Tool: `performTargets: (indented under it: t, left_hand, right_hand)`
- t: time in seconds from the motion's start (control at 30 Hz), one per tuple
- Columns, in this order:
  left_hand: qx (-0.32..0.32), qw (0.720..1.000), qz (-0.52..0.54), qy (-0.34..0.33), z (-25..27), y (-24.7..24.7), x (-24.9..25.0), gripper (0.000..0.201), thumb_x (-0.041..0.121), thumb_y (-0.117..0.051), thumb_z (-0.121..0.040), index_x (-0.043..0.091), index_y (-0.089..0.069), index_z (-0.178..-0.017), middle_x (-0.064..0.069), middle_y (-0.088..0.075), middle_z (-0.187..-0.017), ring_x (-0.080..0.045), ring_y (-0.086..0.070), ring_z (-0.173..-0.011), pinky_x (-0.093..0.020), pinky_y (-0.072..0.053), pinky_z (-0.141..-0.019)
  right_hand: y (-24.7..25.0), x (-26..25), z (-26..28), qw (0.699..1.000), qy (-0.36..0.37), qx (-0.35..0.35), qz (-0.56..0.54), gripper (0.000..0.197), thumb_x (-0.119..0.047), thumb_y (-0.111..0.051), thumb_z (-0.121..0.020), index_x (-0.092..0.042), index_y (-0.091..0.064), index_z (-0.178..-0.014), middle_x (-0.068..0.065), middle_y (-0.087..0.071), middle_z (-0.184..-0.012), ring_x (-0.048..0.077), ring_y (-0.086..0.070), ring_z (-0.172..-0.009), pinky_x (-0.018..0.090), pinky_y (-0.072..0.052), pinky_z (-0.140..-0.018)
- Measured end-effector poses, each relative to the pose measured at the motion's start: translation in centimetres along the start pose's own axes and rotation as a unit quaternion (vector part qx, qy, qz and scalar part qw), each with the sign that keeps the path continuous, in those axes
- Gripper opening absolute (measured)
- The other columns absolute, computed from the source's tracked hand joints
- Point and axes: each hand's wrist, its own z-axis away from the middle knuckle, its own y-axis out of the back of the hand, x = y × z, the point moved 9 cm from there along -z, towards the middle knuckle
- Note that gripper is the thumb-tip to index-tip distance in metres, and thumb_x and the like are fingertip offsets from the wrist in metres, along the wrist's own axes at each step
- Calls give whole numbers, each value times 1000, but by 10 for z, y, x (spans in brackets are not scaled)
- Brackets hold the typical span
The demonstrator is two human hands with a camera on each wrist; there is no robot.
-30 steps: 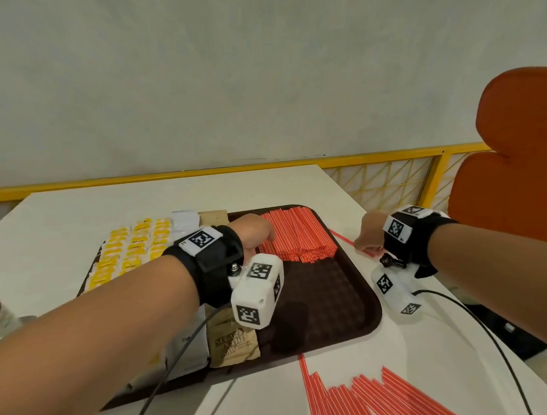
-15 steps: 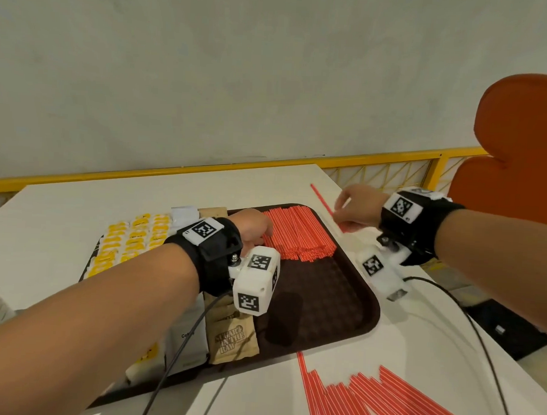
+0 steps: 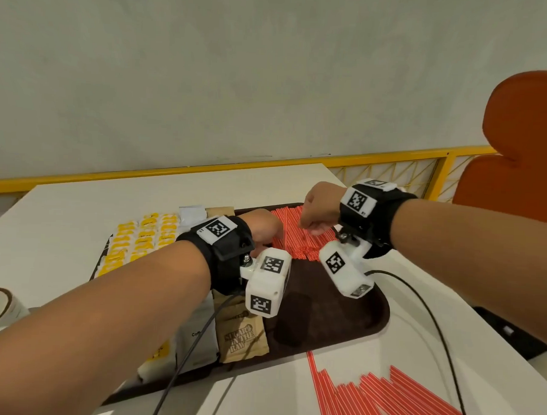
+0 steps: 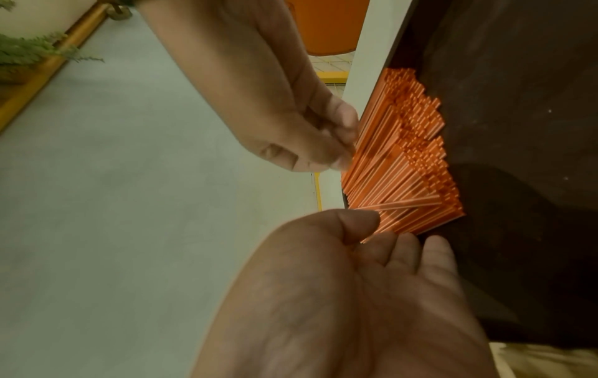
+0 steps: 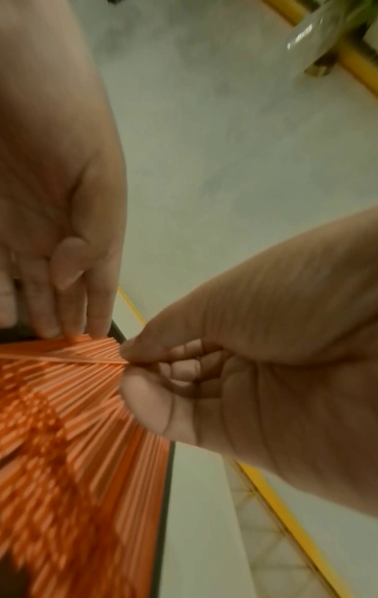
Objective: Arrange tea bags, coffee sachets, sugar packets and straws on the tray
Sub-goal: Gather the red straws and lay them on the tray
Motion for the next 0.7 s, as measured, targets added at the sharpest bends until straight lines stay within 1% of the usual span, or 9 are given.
performTargets:
  t: [0.07, 0.1, 0.17, 0.23, 0.33, 0.43, 0.53, 0.63, 0.7]
  left_hand:
    - [-1, 1000, 13, -3, -2, 0, -1, 38, 3, -45, -96, -8, -45, -132, -15, -52, -105, -23, -52, -91, -32, -49, -79]
    - [-2, 1000, 15, -2, -1, 0, -2, 37, 2, -45, -96, -7, -46, -132, -13, -51, -104, -22, -52, -92, -31, -49, -76]
    - [7, 1000, 10, -3, -1, 2, -2, 37, 2, -45, -95, -6, -47, -131, -15, -54, -107, -22, -52, -92, -34, -51, -81]
    - [6, 1000, 14, -7, -2, 1, -2, 37, 3, -46, -95, -7, -48, -130, -20, -59, -122, -22, -52, -92, -37, -49, -90]
    - [9, 1000, 19, -10, -2, 1, -2, 37, 2, -46, -95, -8, -48, -130, -24, -53, -134, -25, -55, -96, -36, -48, -87]
    - [11, 1000, 16, -9, 2, 1, -2, 38, 1, -45, -95, -7, -46, -132, -24, -51, -135, -34, -55, -120, -34, -47, -83]
    - [5, 1000, 12, -6, 2, -1, -3, 38, 0, -44, -95, -8, -45, -132, -25, -50, -136, -36, -51, -125, -37, -48, -90]
    - [6, 1000, 20, -4, 4, -2, -1, 38, -1, -44, -95, -9, -45, -132, -25, -50, -136, -36, -50, -125, -33, -48, -78]
    - [5, 1000, 27, -3, 5, -2, -1, 38, -1, -44, -95, -9, -45, -132, -25, -49, -137, -35, -50, -126, -33, -50, -81]
  right_hand:
    - [-3, 4, 12, 999, 17, -40, -25, 4, 3, -69, -77, -1, -69, -78, 9, -71, -73, 18, -66, -67, 33, -57, -81]
    - [-8, 8, 18, 997, 24, -72, -29, 10, 7, -66, -78, -3, -69, -76, 6, -71, -69, 15, -66, -65, 30, -58, -77]
    - [-24, 21, 27, 989, 19, -144, 9, 16, 10, -61, -84, -3, -71, -82, 3, -69, -68, 10, -66, -65, 24, -58, -73]
    - [-39, 32, 33, 981, 19, -187, 53, 20, 10, -57, -87, 1, -71, -98, 3, -68, -77, 6, -65, -70, 20, -57, -75]
    - [-42, 34, 32, 983, 55, -164, 65, 26, 6, -62, -86, -3, -70, -108, 3, -71, -94, 2, -65, -77, 15, -53, -81]
    - [-37, 31, 26, 988, 82, -110, 74, 27, 0, -67, -85, -9, -72, -110, -2, -71, -98, 2, -61, -87, 12, -45, -88]
    - [-35, 34, 20, 991, 75, -96, 47, 26, 2, -67, -83, -8, -72, -107, 6, -73, -102, 5, -64, -85, 11, -47, -85]
    - [-41, 32, 22, 990, 79, -115, 19, 26, 7, -64, -84, -5, -72, -106, 11, -73, -102, 4, -65, -81, 11, -51, -81]
    - [-43, 28, 22, 990, 90, -109, 14, 27, 8, -63, -85, -4, -71, -108, 11, -72, -103, 3, -65, -79, 7, -50, -76]
